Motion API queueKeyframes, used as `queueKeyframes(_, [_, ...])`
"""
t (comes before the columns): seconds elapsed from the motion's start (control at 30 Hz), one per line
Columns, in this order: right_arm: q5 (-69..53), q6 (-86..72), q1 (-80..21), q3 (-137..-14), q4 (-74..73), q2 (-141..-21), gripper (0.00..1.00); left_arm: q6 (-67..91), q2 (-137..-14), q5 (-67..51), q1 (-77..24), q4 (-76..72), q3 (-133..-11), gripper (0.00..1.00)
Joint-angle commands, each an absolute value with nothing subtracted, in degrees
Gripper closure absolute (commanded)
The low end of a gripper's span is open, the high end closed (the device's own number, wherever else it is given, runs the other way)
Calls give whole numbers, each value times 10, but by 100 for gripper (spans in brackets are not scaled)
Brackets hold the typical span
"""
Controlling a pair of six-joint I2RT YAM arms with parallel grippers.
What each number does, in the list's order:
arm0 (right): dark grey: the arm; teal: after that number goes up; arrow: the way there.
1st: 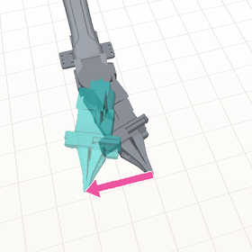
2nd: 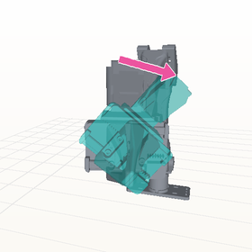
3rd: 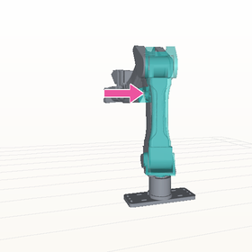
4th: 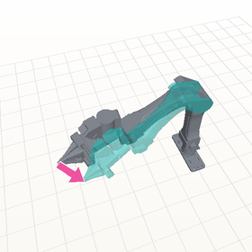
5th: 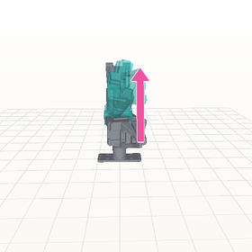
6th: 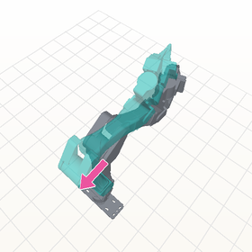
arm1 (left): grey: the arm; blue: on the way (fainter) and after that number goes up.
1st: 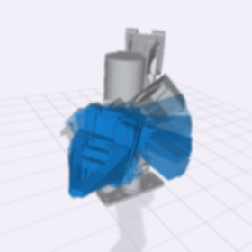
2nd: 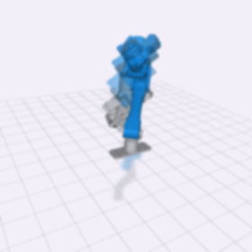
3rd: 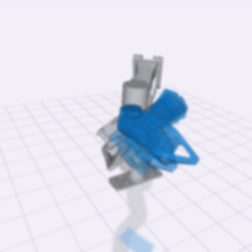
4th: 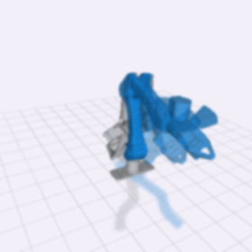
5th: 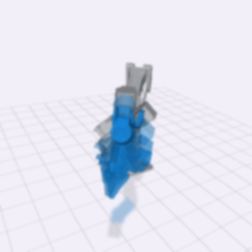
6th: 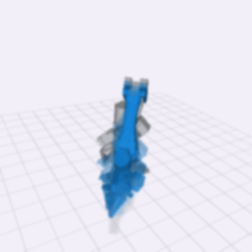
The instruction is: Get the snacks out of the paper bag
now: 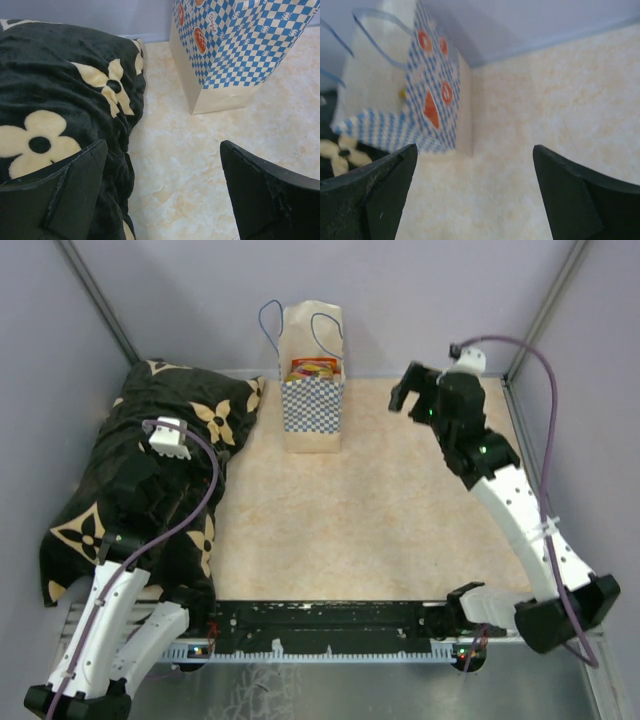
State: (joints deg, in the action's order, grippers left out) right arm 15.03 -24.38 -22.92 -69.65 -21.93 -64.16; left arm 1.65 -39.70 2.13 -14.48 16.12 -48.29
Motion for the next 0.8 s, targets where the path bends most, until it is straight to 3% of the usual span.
queueKeyframes(0.0, [311, -390, -236, -964, -320, -726, 1, 20, -387, 20, -144, 160, -489, 0])
queueKeyframes(0.03, [287, -414, -236, -982, -365, -724, 0, 19, -387, 21, -144, 160, -488, 0])
queueKeyframes(0.07, [162, -324, -230, -930, -304, -702, 1, 18, -387, 22, -144, 160, -488, 0])
queueKeyframes(0.13, [-85, -264, -213, -755, -73, -641, 1, 18, -387, 22, -143, 161, -489, 0])
queueKeyframes(0.2, [-90, -303, -211, -702, 12, -629, 1, 19, -385, 13, -142, 162, -490, 0])
queueKeyframes(0.43, [-44, -242, -249, -1037, -181, -861, 1, 25, -380, -10, -138, 155, -487, 0])
queueKeyframes(0.67, [35, -211, -284, -1590, -431, -1247, 4, 27, -391, -18, -135, 152, -483, 0])
queueKeyframes(0.73, [43, -228, -282, -1581, -387, -1268, 12, 29, -396, -21, -135, 150, -481, 0])
queueKeyframes(0.77, [42, -238, -280, -1508, -339, -1255, 15, 29, -399, -23, -134, 149, -480, 0])
